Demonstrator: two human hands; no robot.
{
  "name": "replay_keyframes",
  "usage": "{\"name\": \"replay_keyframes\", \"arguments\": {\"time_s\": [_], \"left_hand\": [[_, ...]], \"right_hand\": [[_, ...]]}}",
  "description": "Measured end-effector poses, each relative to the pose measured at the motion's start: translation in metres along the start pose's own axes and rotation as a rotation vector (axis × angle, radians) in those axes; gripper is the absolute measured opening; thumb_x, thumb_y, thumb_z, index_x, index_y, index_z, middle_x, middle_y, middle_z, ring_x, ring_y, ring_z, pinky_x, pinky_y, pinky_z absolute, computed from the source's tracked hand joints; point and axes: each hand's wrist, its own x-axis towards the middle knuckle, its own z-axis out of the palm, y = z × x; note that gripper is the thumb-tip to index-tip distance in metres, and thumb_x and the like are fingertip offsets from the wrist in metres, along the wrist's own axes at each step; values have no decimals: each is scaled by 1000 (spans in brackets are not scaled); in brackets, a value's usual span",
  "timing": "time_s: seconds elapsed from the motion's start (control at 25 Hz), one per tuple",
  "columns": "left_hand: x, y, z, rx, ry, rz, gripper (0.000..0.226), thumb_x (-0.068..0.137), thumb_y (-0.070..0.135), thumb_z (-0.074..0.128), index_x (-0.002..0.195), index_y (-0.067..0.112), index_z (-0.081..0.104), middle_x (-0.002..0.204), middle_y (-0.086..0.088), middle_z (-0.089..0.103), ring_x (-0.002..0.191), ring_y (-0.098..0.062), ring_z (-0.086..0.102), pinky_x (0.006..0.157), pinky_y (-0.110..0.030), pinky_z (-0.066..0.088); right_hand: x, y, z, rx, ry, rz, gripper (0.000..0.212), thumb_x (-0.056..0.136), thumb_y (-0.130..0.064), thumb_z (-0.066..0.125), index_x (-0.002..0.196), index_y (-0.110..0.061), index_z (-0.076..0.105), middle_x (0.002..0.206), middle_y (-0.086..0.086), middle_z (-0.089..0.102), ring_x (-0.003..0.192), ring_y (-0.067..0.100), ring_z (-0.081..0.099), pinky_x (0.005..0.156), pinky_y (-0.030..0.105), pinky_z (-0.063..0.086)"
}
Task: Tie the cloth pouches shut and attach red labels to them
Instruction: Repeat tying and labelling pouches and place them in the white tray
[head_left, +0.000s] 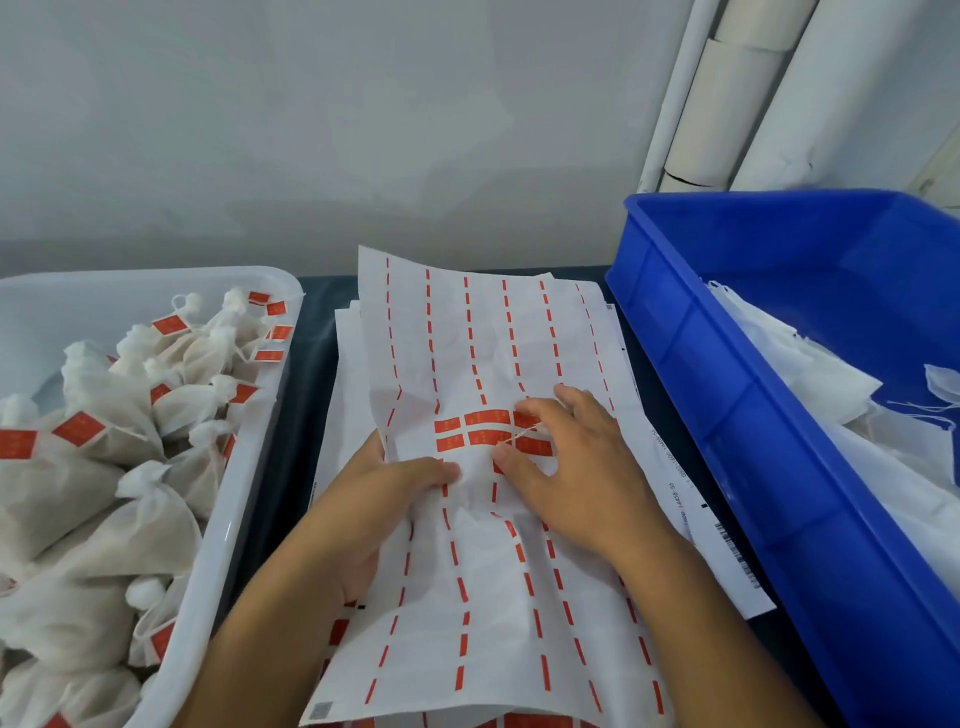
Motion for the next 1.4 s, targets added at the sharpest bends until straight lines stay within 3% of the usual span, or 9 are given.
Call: {"name": "replay_keyframes", "arguments": {"time_s": [0.12,0.32,0.44,0.56,0.8,0.96,1.16,1.28,1.4], "left_hand": [[-2,-4,2,-66,-35,-23,31,92,25,75,106,44,54,78,8,78,69,-23,78,47,-36,59],[-8,-1,-5,-66,-183,-42,57,71,30,83,122,38,61,105,-8,78,90,-37,77,73,-55,63],[-9,1,-19,-323,-278,-117,40,75,32,77,114,24,77,117,-18,74,97,-43,74,72,-55,61],[-10,0,-18,-336,-302,-116,45,76,37,74,120,25,72,118,-18,74,97,-43,74,70,-54,62],[-7,-13,15,42,-59,51,54,75,29,88,119,41,58,98,1,79,83,-29,78,71,-50,64],[-1,-21,19,44,28,52,41,85,28,82,112,44,56,80,14,76,70,-16,77,48,-32,59],[3,-23,16,-14,39,-29,30,92,21,75,110,39,59,79,8,78,69,-21,77,47,-35,59],[1,-23,15,-28,49,-36,28,90,22,75,107,38,59,75,8,77,66,-20,77,44,-34,58],[-2,-22,18,-41,39,5,28,89,31,77,111,38,62,86,4,79,72,-26,78,52,-40,62]], "right_hand": [[-1,-4,0,-27,-12,-6,83,74,-86,31,148,-47,36,168,-12,20,155,23,23,122,56,31],[-1,-5,5,-117,-15,-18,86,78,-86,21,153,-46,34,170,-11,16,158,23,12,123,54,19],[0,-3,6,-119,-5,-9,85,81,-86,18,152,-44,37,170,-10,18,158,23,12,124,53,17],[-1,-4,9,-107,15,5,85,80,-87,18,150,-44,37,170,-10,19,158,22,12,124,52,16],[-3,-8,14,-126,43,13,87,78,-89,18,149,-43,38,169,-9,20,158,24,14,123,51,20],[-7,-8,9,-49,22,6,80,78,-85,24,145,-45,43,168,-10,24,157,23,19,122,51,25],[-10,-1,-6,-41,117,7,50,96,-61,46,141,-41,51,163,-11,34,154,19,25,122,48,28],[-14,-3,-14,-12,238,-53,43,94,-52,64,134,-40,58,148,-10,52,135,14,48,110,38,44],[-23,-12,-18,80,100,-92,23,86,-59,68,105,-47,62,108,-24,66,86,-4,63,76,5,43]]}}
